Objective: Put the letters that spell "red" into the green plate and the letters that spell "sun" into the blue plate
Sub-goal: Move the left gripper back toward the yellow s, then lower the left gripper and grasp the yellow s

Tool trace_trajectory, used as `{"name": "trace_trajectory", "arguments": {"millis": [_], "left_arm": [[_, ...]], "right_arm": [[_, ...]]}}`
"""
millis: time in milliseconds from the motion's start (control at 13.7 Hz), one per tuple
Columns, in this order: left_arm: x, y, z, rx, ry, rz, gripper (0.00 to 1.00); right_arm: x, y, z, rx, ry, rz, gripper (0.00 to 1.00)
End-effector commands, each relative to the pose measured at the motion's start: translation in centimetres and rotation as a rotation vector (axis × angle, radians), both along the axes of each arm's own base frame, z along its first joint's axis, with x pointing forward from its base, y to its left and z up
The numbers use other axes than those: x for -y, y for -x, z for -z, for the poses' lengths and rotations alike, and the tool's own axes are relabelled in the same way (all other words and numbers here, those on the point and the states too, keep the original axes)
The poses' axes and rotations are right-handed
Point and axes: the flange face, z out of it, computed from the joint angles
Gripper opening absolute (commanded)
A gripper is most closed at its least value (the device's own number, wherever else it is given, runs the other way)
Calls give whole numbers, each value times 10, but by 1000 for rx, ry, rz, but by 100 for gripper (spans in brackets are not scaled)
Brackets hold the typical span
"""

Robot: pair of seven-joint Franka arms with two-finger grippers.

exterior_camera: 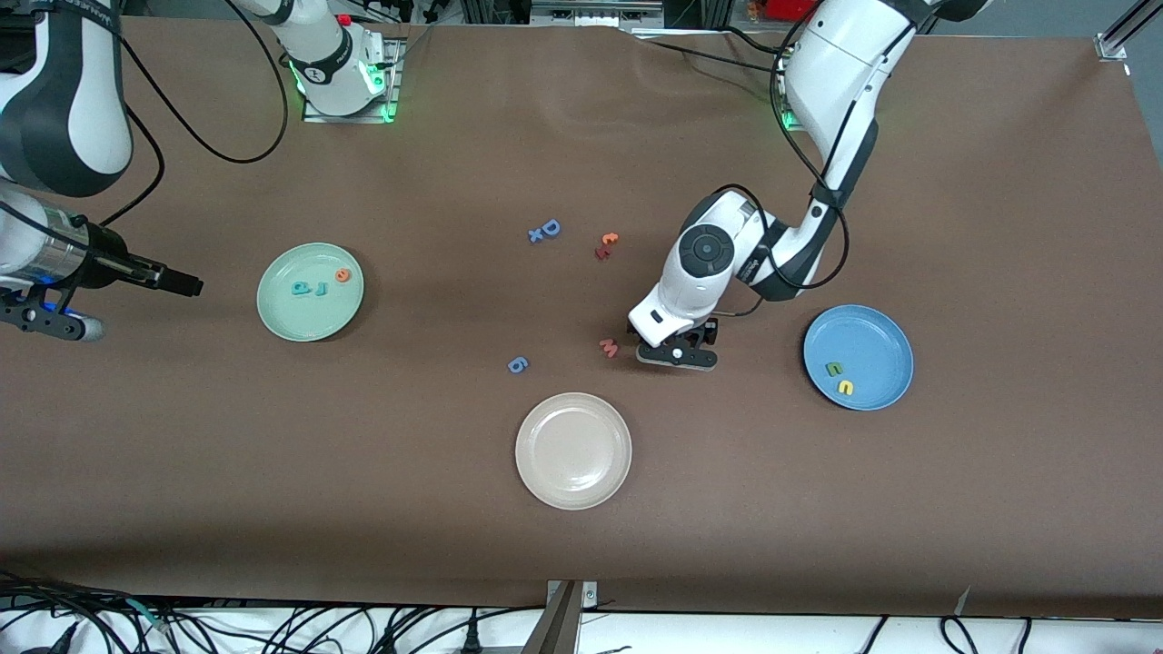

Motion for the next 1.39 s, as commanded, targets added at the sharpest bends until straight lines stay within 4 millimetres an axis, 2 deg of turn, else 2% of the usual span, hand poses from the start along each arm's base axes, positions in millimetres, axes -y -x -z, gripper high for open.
{"name": "trace_trajectory", "arguments": {"millis": [0, 366, 513, 952, 1171, 1318], "left_arm": [[2, -5, 4, 11, 7, -13, 100], [3, -4, 9, 10, 8, -12, 97], [10, 2, 12, 6, 6, 2, 89], [10, 3, 15, 4, 3, 5, 58], [10, 3, 15, 4, 3, 5, 47], [10, 3, 15, 4, 3, 5, 31]], "right_arm": [[5, -1, -5, 14, -36, -13, 98], [7, -1, -5, 16, -44, -13, 98], [8, 0, -5, 12, -45, -17, 99], [8, 0, -4, 4, -47, -19, 99], [9, 1, -8, 10, -46, -18, 99], [9, 2, -6, 7, -47, -17, 99]]}}
